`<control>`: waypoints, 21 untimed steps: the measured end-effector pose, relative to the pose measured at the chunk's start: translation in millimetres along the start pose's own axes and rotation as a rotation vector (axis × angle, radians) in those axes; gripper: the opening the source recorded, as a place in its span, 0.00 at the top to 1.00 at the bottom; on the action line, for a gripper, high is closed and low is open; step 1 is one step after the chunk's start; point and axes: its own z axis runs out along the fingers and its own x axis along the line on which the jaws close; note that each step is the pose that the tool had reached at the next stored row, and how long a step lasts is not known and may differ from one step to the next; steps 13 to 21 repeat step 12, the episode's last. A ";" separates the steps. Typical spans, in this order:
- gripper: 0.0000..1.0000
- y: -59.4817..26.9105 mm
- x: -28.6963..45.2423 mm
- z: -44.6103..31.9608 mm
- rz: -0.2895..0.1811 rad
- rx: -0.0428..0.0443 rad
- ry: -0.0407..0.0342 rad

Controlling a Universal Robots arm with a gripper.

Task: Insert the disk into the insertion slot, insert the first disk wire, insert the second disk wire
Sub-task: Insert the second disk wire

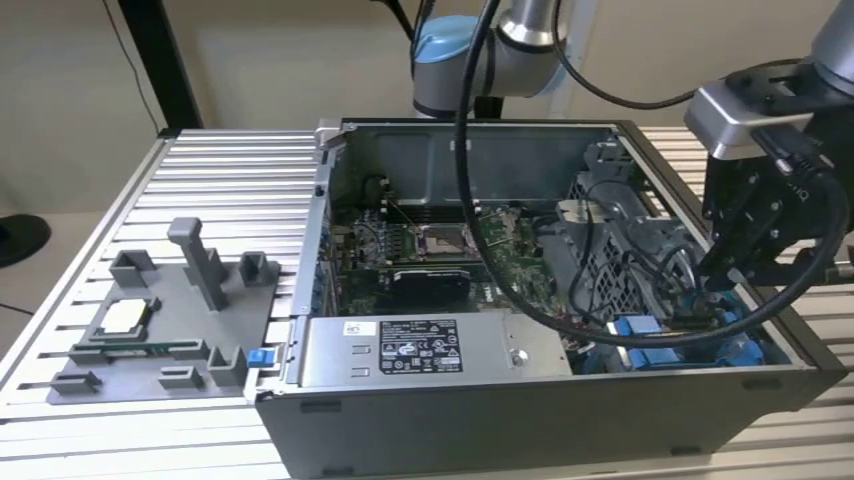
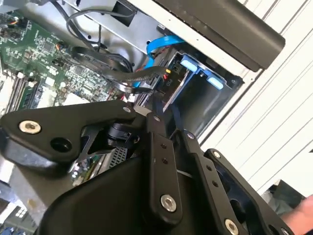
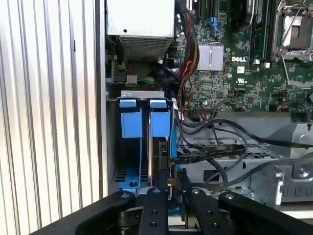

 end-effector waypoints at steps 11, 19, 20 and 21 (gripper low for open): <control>0.00 -1.2 -1.9 -19.0 0.000 -0.0005 0.0002; 0.00 -1.2 -1.9 -18.9 0.000 -0.0005 0.0002; 0.00 -1.2 -1.9 -18.9 0.000 -0.0005 0.0002; 0.00 -1.2 -1.9 -18.9 0.000 -0.0005 0.0002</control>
